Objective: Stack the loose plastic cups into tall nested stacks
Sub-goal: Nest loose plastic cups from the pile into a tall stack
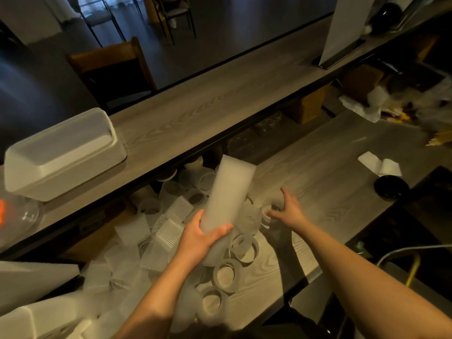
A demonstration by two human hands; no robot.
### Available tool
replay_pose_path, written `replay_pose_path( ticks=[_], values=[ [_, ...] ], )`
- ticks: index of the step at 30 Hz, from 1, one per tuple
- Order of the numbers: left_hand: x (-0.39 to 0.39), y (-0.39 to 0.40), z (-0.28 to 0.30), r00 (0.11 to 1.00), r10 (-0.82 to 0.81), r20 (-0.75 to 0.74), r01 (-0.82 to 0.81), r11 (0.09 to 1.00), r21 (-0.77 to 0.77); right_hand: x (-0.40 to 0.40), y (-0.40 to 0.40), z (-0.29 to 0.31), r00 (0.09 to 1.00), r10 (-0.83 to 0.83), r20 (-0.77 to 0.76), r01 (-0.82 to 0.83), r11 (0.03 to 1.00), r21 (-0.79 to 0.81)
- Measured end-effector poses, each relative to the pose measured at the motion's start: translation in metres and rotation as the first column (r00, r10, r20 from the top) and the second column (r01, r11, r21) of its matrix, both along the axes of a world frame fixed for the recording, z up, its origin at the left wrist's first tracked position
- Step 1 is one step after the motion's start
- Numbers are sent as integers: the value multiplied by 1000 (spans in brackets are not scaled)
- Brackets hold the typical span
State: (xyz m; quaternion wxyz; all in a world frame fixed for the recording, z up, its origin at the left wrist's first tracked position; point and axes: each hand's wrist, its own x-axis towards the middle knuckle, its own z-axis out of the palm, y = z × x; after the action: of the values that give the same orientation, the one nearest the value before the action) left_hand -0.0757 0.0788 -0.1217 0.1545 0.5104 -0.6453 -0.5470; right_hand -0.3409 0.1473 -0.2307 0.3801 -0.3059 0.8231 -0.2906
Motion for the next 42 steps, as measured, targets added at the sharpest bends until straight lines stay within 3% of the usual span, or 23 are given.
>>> replay_pose_path(
  ticks=[3, 6, 11, 15, 17, 24, 29, 35, 42],
  values=[
    [-6, -1, -2, 1000, 26, -6, -26, 999, 28, -9, -3, -22, 975, 191, -115, -178, 977, 116],
    [-10, -2, -1, 999, 34, 8, -35, 999, 37, -14, -6, -31, 945, 283, -165, -260, 955, 143],
    [-11, -5, 1, 998, 55, 19, -55, 998, 34, -17, -9, -32, 956, 214, -198, -198, 975, 98],
    [-7, -5, -1, 999, 44, 15, -45, 999, 30, -16, -11, -24, 996, -86, 17, 87, 995, -52],
    [-4, -4, -1, 999, 31, 8, -32, 999, 31, -16, -12, -13, 985, -147, 89, 157, 981, -118],
    [6, 3, 3, 999, 5, -32, -5, 1000, 4, -9, -9, 53, 959, -129, 252, 203, 932, -298],
    [22, 11, 9, 999, -39, 0, 39, 999, -33, -1, -8, 112, 875, -38, 483, 289, 841, -457],
    [46, 25, 18, 993, -80, 85, 88, 992, -93, 30, -9, 162, 918, 148, 369, 101, 811, -577],
    [80, 35, 19, 983, -84, 164, 112, 979, -169, 66, 0, 169, 966, 215, 141, -114, 851, -513]
  ],
)
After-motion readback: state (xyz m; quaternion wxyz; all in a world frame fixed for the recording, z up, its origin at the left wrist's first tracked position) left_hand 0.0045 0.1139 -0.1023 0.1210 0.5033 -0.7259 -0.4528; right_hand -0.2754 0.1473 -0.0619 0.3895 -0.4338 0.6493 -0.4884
